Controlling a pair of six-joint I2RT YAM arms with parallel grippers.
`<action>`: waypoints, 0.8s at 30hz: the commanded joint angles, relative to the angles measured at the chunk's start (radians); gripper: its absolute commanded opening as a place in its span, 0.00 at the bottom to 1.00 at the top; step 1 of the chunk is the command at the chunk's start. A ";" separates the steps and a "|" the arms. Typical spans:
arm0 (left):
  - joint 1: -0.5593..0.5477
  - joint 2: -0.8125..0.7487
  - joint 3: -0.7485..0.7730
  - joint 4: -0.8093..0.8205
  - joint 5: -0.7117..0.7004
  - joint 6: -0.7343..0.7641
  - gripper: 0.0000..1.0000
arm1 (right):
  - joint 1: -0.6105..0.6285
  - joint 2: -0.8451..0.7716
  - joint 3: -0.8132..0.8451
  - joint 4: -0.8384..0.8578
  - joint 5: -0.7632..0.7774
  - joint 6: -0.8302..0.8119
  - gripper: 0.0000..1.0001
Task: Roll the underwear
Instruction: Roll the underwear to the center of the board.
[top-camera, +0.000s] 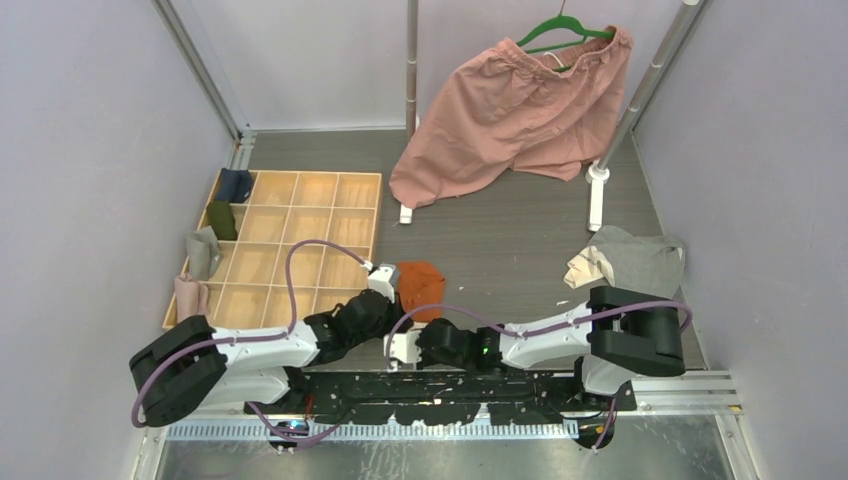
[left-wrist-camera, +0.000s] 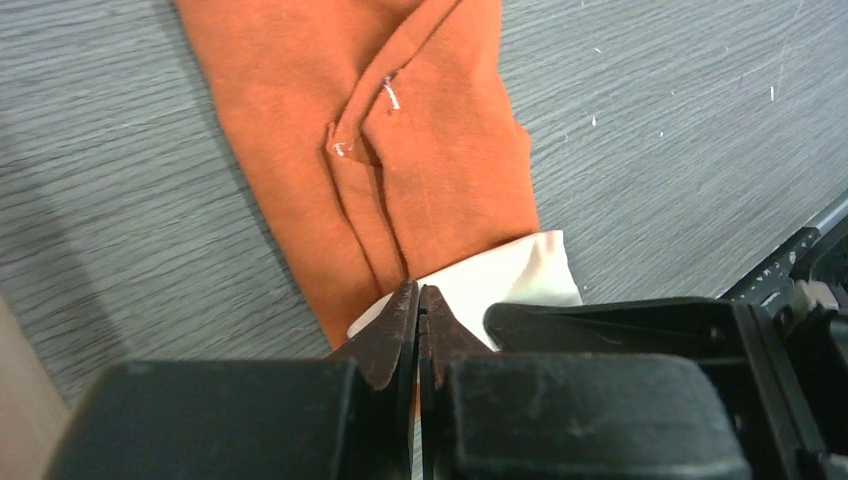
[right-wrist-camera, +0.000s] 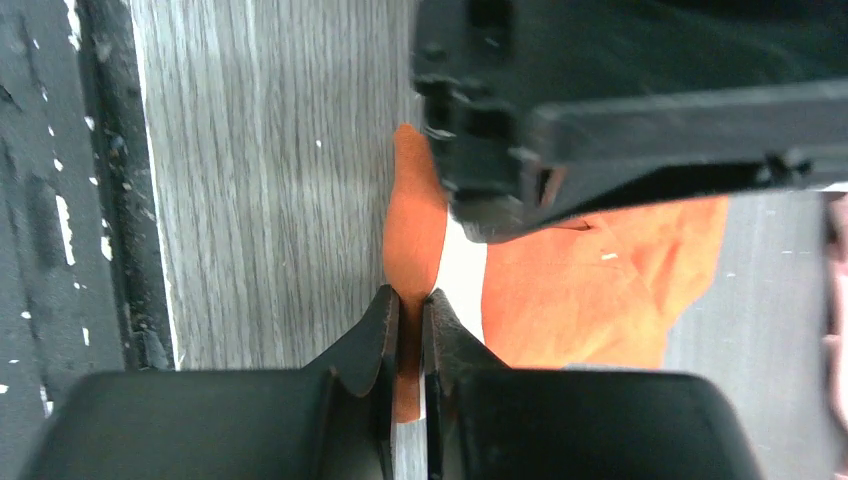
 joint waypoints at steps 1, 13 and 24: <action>-0.002 -0.088 0.040 -0.144 -0.106 -0.012 0.01 | -0.073 -0.057 -0.004 -0.021 -0.241 0.204 0.01; -0.003 -0.427 0.051 -0.415 -0.290 -0.095 0.02 | -0.293 -0.019 0.015 0.034 -0.631 0.530 0.01; -0.003 -0.441 0.033 -0.379 -0.235 -0.069 0.01 | -0.434 0.095 0.088 0.080 -0.906 0.834 0.01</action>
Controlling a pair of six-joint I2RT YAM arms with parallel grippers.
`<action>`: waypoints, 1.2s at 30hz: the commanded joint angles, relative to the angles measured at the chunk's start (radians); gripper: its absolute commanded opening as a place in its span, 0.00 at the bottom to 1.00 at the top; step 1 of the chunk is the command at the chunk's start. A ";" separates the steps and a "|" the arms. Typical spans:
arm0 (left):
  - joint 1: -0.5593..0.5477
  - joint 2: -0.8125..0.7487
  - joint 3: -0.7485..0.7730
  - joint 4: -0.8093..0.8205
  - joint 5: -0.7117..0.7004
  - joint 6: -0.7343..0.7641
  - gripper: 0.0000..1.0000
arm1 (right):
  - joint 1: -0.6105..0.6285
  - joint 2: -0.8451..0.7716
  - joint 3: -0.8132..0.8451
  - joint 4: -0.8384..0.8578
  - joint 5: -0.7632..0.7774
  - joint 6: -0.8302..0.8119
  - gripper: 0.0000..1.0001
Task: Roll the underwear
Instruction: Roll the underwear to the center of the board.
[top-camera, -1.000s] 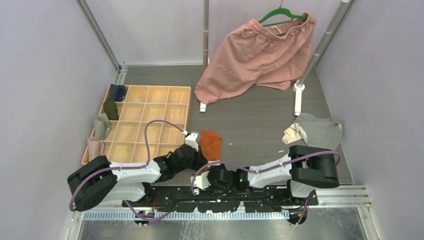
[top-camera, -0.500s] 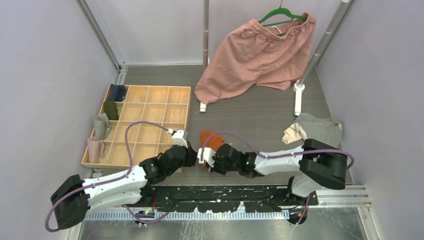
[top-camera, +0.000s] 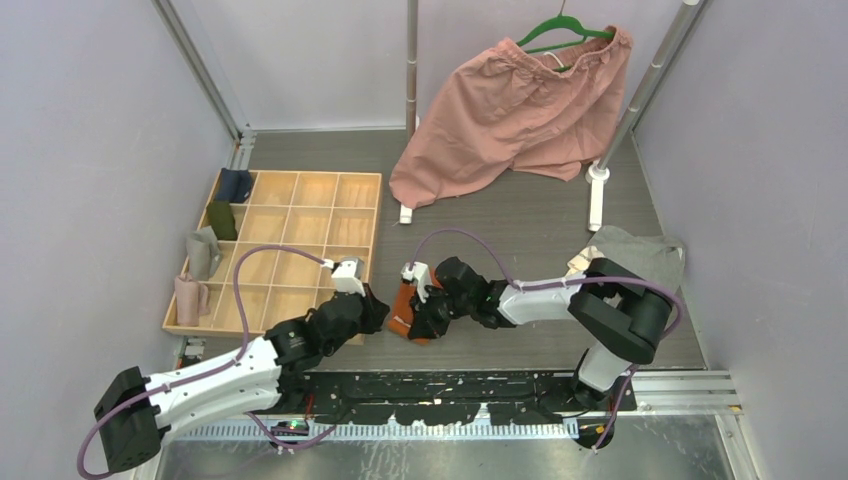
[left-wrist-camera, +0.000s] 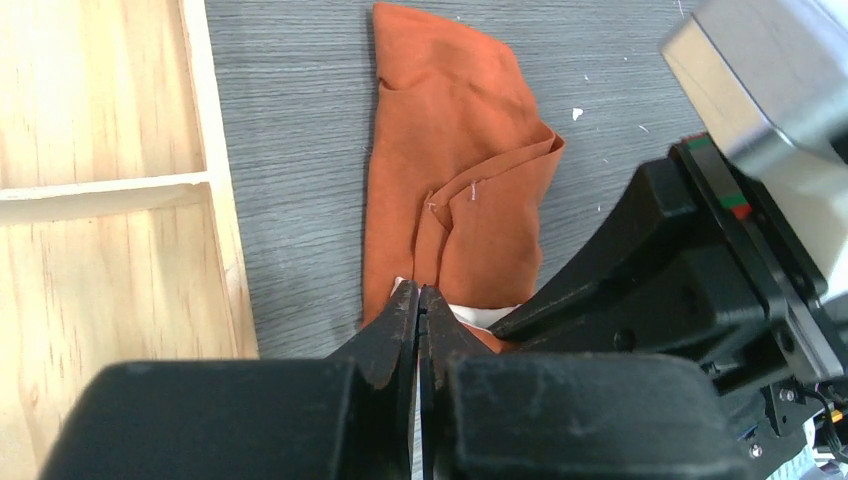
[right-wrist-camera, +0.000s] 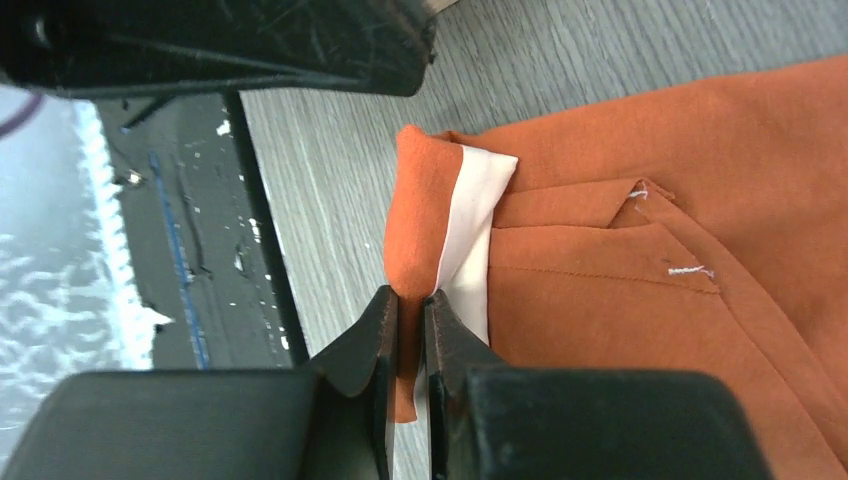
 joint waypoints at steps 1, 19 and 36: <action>-0.003 0.014 0.016 0.036 0.017 0.018 0.01 | -0.046 0.045 0.032 0.025 -0.171 0.182 0.01; -0.003 0.200 0.029 0.228 0.131 0.079 0.01 | -0.181 0.124 0.049 0.119 -0.283 0.495 0.01; -0.003 0.324 0.028 0.314 0.175 0.085 0.01 | -0.197 0.122 0.094 -0.113 -0.179 0.375 0.22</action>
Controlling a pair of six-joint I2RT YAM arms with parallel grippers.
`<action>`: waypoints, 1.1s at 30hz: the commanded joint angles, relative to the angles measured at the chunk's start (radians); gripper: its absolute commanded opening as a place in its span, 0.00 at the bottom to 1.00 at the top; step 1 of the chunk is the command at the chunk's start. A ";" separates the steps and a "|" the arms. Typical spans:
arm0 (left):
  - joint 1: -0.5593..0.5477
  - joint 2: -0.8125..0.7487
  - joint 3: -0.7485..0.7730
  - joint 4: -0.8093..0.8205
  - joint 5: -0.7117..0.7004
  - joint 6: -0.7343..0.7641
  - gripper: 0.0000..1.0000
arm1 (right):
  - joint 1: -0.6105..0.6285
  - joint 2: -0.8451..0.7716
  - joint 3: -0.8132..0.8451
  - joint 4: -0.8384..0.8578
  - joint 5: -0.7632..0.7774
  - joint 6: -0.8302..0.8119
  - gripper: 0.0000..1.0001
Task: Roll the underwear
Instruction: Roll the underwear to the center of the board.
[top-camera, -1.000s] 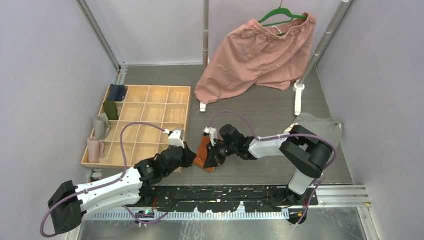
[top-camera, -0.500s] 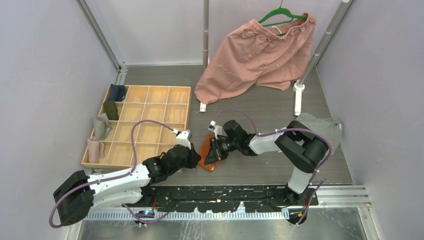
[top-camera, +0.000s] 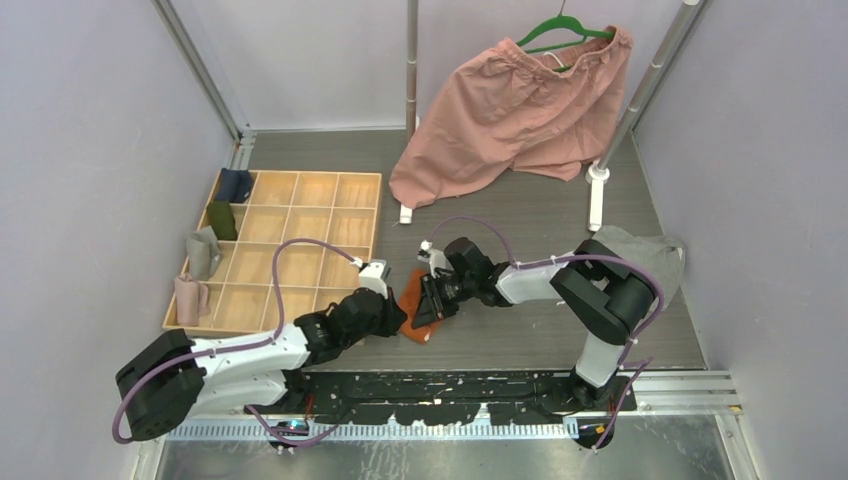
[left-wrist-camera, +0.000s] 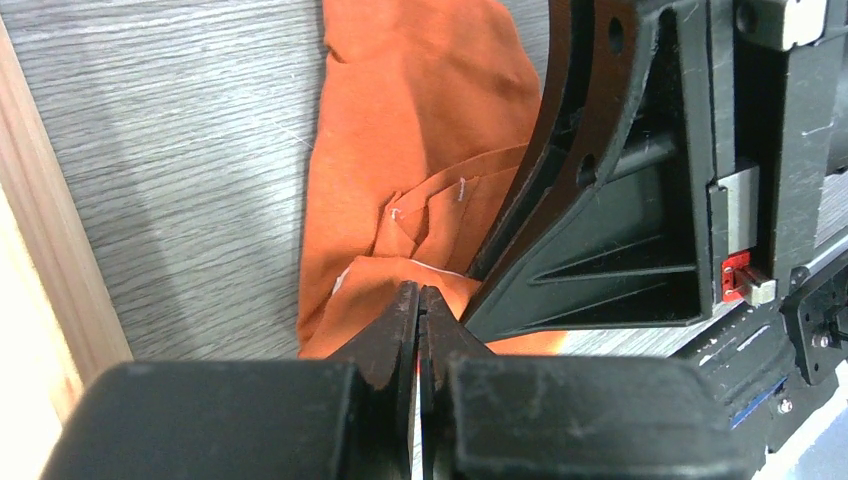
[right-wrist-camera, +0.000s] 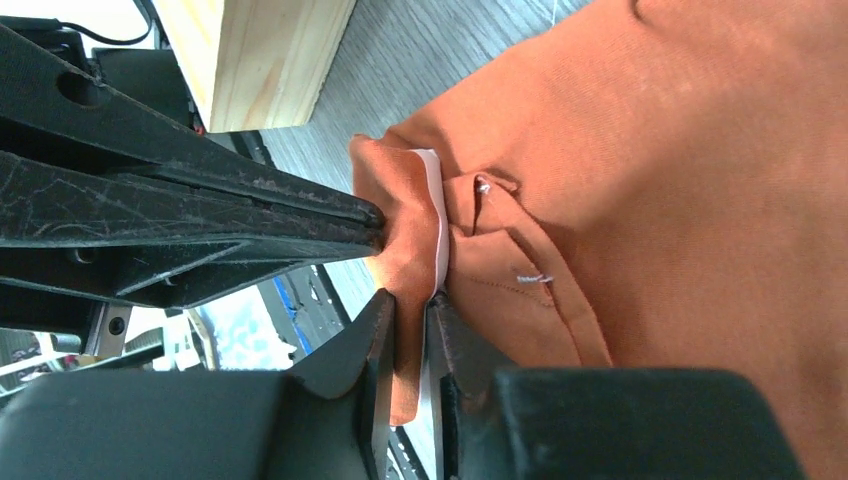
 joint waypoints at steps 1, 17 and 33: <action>-0.003 0.026 0.026 0.067 0.024 0.024 0.01 | -0.004 -0.015 0.038 -0.104 0.071 -0.069 0.24; -0.003 0.130 0.001 0.132 0.036 0.020 0.01 | -0.005 -0.140 0.102 -0.389 0.206 -0.214 0.35; -0.003 0.129 0.076 0.141 0.082 0.046 0.01 | -0.003 -0.101 0.114 -0.432 0.234 -0.224 0.19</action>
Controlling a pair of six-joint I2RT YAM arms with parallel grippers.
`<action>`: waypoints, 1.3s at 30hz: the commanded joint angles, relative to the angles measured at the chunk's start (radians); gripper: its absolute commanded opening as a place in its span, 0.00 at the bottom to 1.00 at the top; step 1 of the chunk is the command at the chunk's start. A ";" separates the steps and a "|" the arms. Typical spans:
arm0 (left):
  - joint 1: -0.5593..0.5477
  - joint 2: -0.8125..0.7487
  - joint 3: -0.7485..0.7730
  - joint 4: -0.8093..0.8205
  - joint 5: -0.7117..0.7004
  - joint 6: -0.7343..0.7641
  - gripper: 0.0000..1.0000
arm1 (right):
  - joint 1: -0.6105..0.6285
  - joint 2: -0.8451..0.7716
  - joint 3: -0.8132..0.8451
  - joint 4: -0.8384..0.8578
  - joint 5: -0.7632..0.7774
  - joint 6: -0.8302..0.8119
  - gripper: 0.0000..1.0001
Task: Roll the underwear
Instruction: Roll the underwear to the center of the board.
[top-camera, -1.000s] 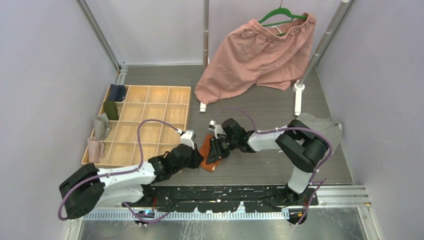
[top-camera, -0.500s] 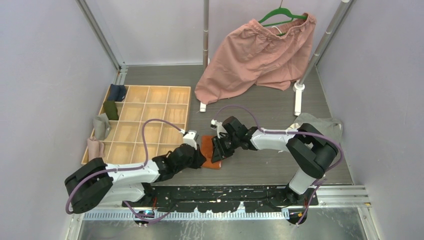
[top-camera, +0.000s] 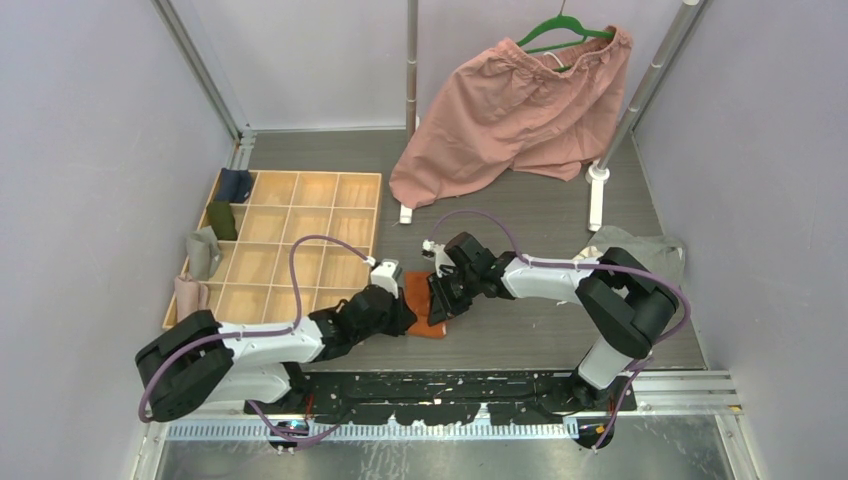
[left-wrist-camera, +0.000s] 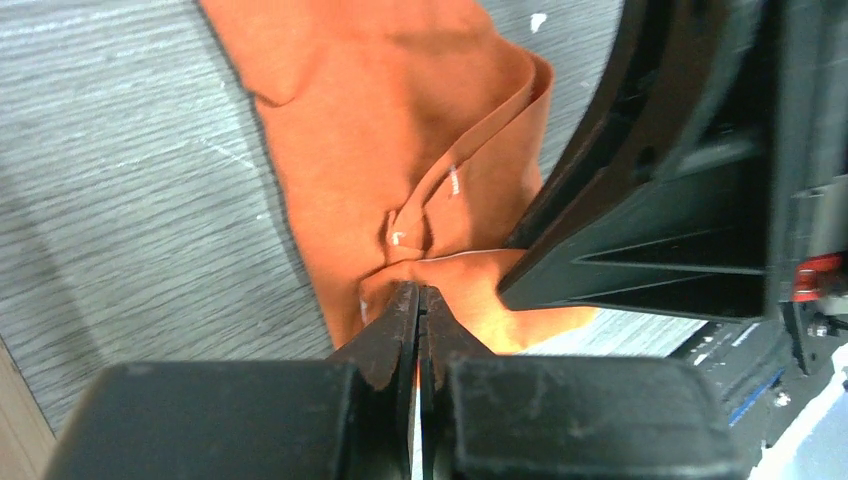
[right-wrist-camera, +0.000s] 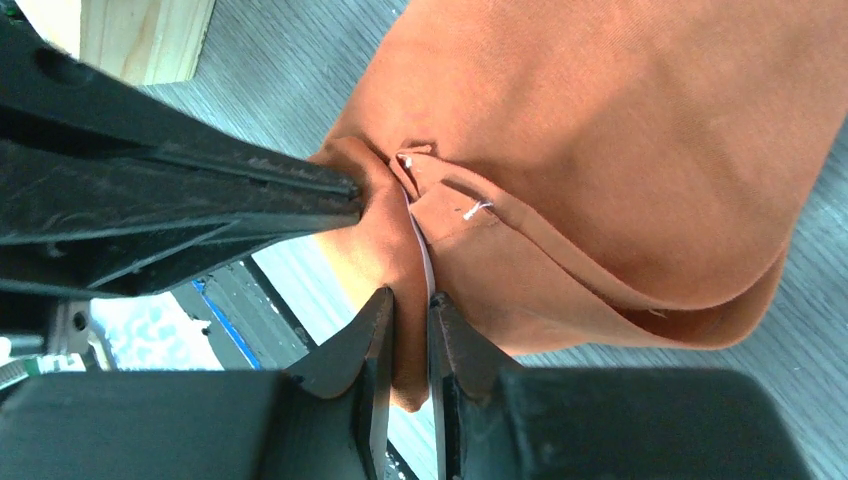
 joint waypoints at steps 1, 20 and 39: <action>-0.003 -0.055 0.070 -0.011 0.027 0.049 0.01 | -0.004 0.013 0.027 -0.031 0.041 -0.019 0.20; -0.003 0.162 0.067 0.090 0.087 0.065 0.01 | -0.004 0.006 0.035 -0.049 0.052 -0.028 0.35; -0.003 0.182 0.027 0.118 0.097 0.052 0.01 | -0.003 -0.117 0.072 -0.190 0.120 -0.069 0.41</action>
